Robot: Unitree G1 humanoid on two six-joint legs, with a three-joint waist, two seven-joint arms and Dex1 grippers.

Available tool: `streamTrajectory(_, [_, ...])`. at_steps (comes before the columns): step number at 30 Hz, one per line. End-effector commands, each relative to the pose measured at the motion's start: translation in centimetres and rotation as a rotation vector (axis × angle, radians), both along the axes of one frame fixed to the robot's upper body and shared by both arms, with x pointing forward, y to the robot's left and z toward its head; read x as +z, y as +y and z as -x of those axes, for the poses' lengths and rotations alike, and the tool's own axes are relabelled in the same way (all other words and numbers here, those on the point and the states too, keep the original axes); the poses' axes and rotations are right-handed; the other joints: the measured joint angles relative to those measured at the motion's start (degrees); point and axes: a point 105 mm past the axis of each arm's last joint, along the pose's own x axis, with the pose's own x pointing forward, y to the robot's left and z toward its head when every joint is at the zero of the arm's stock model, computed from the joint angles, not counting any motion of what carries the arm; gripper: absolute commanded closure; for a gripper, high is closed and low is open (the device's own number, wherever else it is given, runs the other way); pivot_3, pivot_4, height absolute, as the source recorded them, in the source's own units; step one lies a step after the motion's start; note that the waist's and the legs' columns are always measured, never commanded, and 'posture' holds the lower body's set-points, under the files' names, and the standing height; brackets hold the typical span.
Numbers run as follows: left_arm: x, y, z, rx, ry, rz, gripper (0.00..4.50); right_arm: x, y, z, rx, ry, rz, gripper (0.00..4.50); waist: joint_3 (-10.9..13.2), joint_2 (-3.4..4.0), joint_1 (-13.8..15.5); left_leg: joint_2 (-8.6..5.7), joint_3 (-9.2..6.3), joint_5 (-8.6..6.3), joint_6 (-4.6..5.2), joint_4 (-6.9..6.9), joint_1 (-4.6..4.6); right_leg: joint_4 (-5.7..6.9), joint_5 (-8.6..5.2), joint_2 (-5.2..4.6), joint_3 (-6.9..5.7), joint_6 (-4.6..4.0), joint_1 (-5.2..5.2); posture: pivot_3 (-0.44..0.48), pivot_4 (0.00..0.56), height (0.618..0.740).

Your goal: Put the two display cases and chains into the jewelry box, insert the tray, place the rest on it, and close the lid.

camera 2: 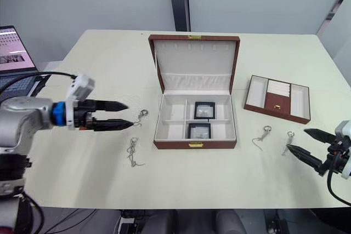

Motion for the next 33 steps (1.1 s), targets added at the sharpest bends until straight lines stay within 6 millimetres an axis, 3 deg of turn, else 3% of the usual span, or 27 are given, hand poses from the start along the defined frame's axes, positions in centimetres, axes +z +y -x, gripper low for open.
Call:
streamTrajectory(1, [0.8,3.6,1.1,0.173,-0.081,-0.047,0.01,0.0,-1.8,-0.6,-0.002,0.008,0.041,0.00,0.0,0.00,-0.1,0.00,0.01,0.00,0.00,0.00,0.00,-0.01,0.00,-0.01,0.01,0.00,0.00,0.000,0.150,0.740])
streamTrajectory(9, [-3.1,10.6,5.2,0.463,-0.028,-0.204,0.01,-0.9,-3.6,-2.1,-0.010,0.032,0.063,0.00,0.0,0.03,-0.1,0.05,0.07,-0.01,0.00,-0.06,0.07,-0.03,0.00,-0.29,0.04,0.00,-0.02,0.000,0.150,0.740])
streamTrajectory(14, [-4.1,12.9,6.7,0.558,-0.056,-0.251,0.01,-1.3,-4.5,-2.6,-0.020,0.045,0.096,0.00,0.0,0.03,0.0,-0.01,0.06,-0.01,0.00,-0.06,0.08,-0.04,0.00,-0.38,0.00,0.00,0.00,0.000,0.150,0.740])
streamTrajectory(19, [-4.5,13.7,7.0,0.599,-0.080,-0.263,0.01,-1.4,-5.1,-3.0,-0.034,0.041,0.113,0.00,0.0,0.03,0.0,-0.06,0.07,-0.01,0.00,-0.07,0.08,-0.05,0.00,-0.46,-0.03,0.00,0.01,0.000,0.150,0.740])
streamTrajectory(33, [-3.9,12.9,6.3,0.576,-0.108,-0.254,0.01,-1.7,-5.2,-3.1,-0.038,0.036,0.099,0.00,0.0,0.05,-0.1,-0.04,0.09,-0.01,0.00,-0.09,0.09,-0.02,0.00,-0.45,-0.03,0.00,0.00,0.000,0.150,0.740])
